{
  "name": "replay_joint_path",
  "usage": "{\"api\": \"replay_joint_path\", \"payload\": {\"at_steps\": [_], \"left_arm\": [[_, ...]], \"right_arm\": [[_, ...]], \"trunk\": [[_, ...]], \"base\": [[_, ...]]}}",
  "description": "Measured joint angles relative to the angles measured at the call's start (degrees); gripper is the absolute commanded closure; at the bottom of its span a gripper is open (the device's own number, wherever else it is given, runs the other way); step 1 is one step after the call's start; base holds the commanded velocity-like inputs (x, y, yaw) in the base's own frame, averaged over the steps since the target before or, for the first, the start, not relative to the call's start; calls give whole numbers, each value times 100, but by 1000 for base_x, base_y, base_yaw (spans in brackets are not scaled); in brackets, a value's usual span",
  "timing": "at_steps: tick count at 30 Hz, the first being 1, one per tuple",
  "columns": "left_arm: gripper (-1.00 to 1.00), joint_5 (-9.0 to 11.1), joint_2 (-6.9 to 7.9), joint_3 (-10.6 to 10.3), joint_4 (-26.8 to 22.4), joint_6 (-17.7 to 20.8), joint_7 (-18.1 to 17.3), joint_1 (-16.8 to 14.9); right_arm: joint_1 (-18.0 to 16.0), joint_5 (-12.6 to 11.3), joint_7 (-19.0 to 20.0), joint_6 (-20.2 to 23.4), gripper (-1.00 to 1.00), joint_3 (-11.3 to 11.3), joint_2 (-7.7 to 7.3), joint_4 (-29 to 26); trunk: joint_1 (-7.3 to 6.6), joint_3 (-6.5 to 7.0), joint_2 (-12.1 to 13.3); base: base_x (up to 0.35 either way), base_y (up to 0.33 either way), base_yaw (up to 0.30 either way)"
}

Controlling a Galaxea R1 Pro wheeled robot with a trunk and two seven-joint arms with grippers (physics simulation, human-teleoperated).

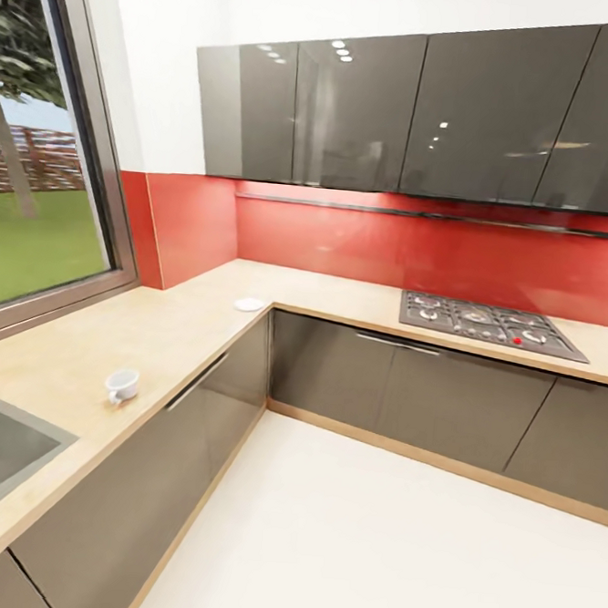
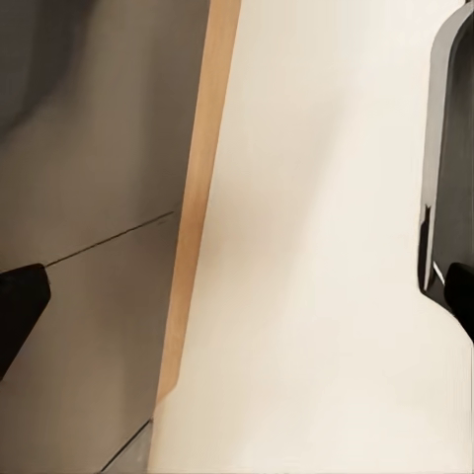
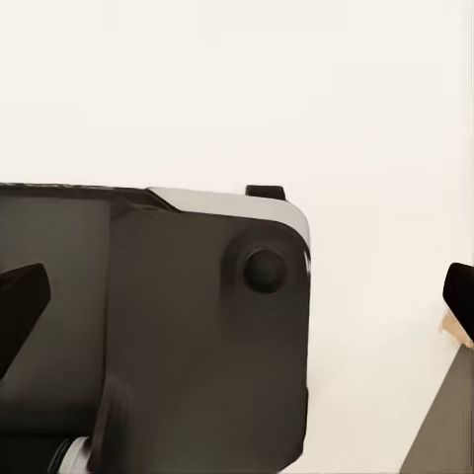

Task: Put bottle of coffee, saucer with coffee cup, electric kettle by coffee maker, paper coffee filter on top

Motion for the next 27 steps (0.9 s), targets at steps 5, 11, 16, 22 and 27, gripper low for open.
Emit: {"api": "replay_joint_path", "payload": {"at_steps": [5, 11, 16, 22, 27], "left_arm": [[-100, 0, -11, 0, -22, 1, 0, 0], [-100, 0, -14, 0, -49, 4, 2, 0], [-100, 1, -7, 0, -53, 4, -1, 0], [-100, 0, -6, 0, -53, 4, 0, 0], [-100, 0, -6, 0, -48, 4, -1, 0]], "right_arm": [[0, -6, -2, 0, -100, 0, -5, 0], [2, -14, -3, 0, -100, -5, 1, -4], [0, -24, -3, 1, -100, -20, 1, -20], [0, -26, -3, 1, -100, -26, 1, -27], [1, -26, -4, 0, -100, -20, 1, -26]], "trunk": [[0, 0, 0], [0, 0, 0], [0, 0, 0], [0, 0, 0], [0, 0, 0]], "base": [[301, -117, 0], [305, -109, 0], [317, -46, 0], [330, -7, 0], [307, -109, 0]]}}
